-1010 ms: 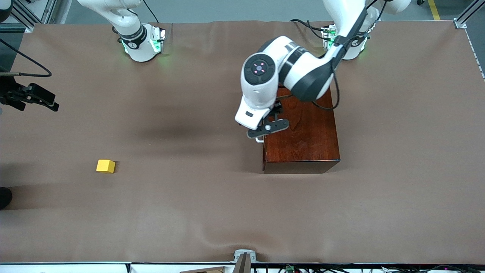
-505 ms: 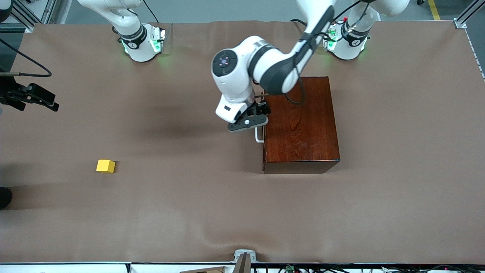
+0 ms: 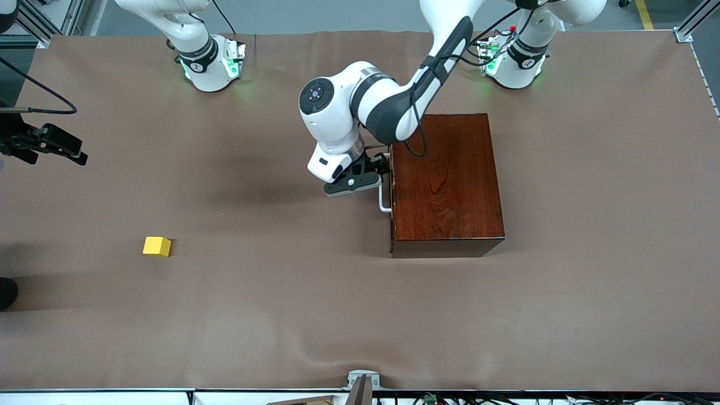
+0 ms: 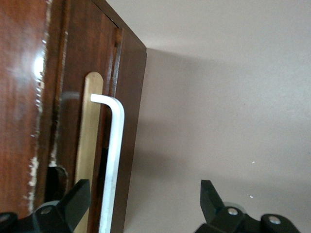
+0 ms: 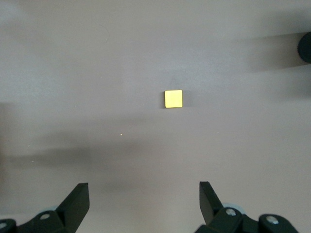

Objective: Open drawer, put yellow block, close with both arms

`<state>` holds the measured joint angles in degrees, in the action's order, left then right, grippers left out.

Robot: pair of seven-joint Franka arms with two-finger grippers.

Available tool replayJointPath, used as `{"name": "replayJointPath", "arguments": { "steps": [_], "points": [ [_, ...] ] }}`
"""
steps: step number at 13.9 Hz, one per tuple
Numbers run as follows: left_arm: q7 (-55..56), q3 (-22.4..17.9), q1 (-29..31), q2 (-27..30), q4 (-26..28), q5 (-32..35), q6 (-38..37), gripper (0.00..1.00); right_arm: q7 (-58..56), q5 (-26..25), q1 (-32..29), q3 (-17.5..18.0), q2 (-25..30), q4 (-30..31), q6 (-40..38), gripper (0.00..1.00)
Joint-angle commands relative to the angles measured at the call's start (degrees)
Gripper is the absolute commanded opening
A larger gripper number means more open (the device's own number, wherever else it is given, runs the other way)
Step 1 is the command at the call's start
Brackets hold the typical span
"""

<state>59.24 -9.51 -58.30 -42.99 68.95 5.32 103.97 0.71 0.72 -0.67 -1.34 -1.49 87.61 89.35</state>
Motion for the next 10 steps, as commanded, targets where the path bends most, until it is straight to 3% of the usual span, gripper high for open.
{"name": "replayJointPath", "arguments": {
  "steps": [1, 10],
  "points": [
    [0.8, -1.3, -1.4, -2.1, -2.7, 1.9, -1.0, 1.00, 0.7, -0.6, -0.1, 0.4, 0.7, 0.4, 0.2, 1.00],
    [0.8, -1.0, -1.5, -3.8, -1.5, 2.1, -3.9, 1.00, 0.7, -0.6, -0.1, 0.4, 0.7, 0.5, 0.0, 1.00]
  ]
}}
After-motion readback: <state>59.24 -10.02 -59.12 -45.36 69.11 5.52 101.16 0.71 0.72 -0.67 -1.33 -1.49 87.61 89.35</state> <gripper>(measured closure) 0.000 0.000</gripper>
